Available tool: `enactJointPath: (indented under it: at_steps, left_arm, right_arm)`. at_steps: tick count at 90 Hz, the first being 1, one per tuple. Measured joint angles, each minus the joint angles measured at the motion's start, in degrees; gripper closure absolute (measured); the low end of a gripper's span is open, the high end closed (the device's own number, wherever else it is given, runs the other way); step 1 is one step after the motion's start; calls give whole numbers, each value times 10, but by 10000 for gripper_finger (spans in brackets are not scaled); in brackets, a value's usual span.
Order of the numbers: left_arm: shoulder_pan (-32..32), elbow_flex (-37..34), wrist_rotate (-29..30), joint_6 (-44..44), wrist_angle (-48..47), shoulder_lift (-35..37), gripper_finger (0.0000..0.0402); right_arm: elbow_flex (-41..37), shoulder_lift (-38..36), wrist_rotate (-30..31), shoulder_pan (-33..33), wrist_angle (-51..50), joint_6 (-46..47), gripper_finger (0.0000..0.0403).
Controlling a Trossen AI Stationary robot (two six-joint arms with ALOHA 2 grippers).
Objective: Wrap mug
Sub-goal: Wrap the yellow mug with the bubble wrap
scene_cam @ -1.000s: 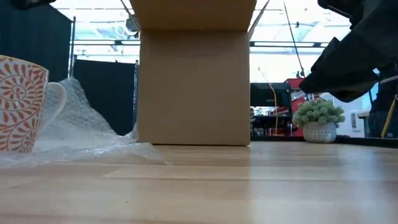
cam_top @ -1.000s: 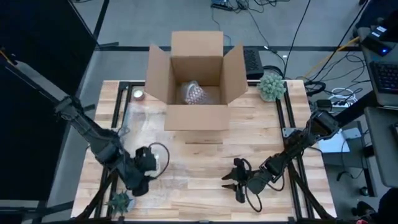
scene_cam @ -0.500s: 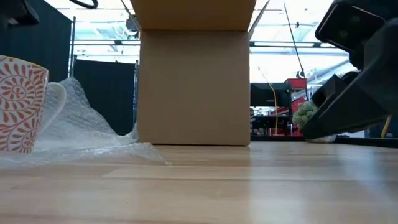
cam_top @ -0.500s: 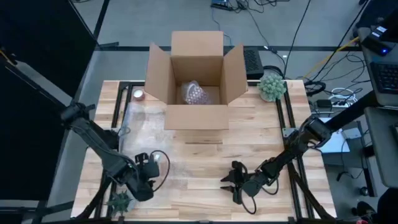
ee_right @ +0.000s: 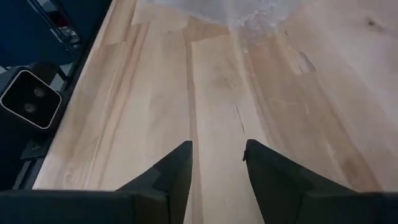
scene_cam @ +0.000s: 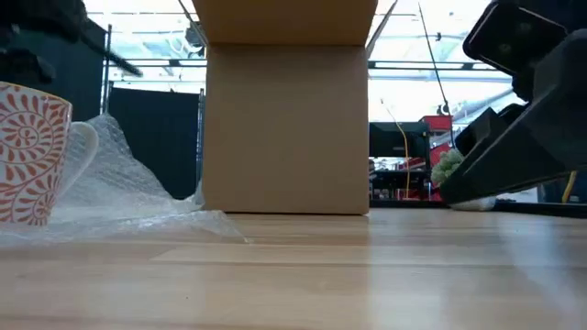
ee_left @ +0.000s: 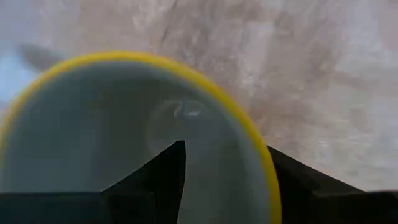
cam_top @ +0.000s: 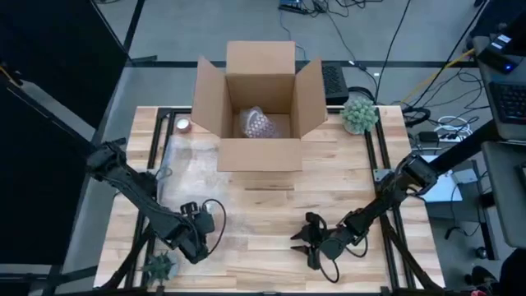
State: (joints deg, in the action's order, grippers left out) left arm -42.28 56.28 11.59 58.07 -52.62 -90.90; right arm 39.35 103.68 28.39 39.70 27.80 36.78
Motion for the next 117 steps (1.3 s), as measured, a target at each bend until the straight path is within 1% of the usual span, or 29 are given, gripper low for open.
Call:
enactJointPath:
  at_steps: [8, 21, 26, 36, 43, 51, 62, 68, 77, 83, 98, 108, 117]
  left_arm:
    - [4, -4, -12, -4, 4, -13, 274]
    - [7, -3, -15, -4, 23, -18, 369]
    - [7, -2, -15, -4, 29, -15, 386]
    - [6, 2, -14, -3, 30, -14, 386]
    - [7, 5, -11, -9, 54, -14, 387]
    - [7, 6, -9, -39, 117, -14, 387]
    - [17, 5, -4, -82, 231, -15, 388]
    - [24, 4, 13, -105, 268, -16, 388]
    - [38, 3, 33, -133, 320, -16, 388]
    - [49, 3, 37, -151, 347, -16, 388]
    - [73, 3, 37, -184, 401, -16, 388]
    - [81, 3, 36, -191, 411, -16, 388]
    - [83, 3, 35, -195, 417, -16, 389]
  right_arm:
    - [0, 0, -1, 0, 5, -12, 266]
    - [0, 0, -2, 0, 26, -33, 266]
    - [0, 0, -2, -1, 34, -40, 266]
    - [5, 0, 2, -6, 50, -51, 266]
    - [16, 0, 2, -13, 50, -44, 266]
    - [36, 0, -1, -24, 51, -43, 266]
    - [65, 0, -1, -33, 40, -97, 266]
    - [81, 0, -2, -36, 32, -122, 266]
    - [98, 7, -6, -42, 35, -122, 266]
    - [107, 16, -24, -48, 36, -130, 266]
    - [124, 59, -44, -59, 36, -141, 266]
    - [163, 109, -94, -72, 35, -158, 266]
    - [207, 157, -99, -83, 2, -183, 266]
